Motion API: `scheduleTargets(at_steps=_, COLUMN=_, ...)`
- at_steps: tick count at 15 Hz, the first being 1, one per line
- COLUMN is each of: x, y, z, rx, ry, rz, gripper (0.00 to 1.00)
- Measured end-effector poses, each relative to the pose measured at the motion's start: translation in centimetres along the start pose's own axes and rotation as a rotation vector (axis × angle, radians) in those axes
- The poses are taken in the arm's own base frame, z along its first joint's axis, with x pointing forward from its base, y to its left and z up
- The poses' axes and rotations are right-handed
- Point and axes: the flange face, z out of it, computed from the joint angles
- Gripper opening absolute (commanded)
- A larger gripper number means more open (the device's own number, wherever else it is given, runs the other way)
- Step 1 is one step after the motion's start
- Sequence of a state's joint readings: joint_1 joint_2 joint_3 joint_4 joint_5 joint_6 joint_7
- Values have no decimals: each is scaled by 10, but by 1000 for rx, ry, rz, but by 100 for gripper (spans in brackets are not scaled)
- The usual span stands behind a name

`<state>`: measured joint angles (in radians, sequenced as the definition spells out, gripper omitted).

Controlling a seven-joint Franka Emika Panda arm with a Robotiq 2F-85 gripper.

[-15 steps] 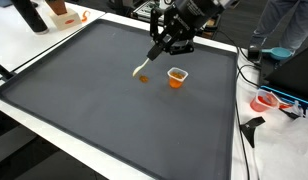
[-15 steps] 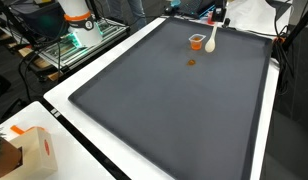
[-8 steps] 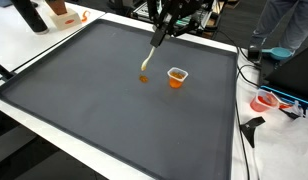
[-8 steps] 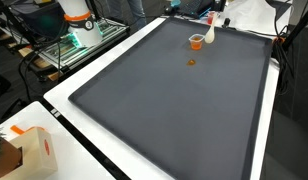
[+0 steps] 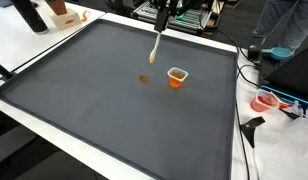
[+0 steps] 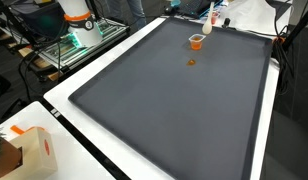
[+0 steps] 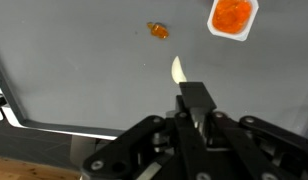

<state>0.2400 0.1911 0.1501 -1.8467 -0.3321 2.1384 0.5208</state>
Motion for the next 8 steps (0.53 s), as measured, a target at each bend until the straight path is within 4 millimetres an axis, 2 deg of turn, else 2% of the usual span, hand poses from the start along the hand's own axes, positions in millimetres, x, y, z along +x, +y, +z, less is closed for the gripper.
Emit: scheduleTargets(at_steps=8, x=-25, y=15, z=-16, rx=107, ry=-2, rz=-19, gripper=3)
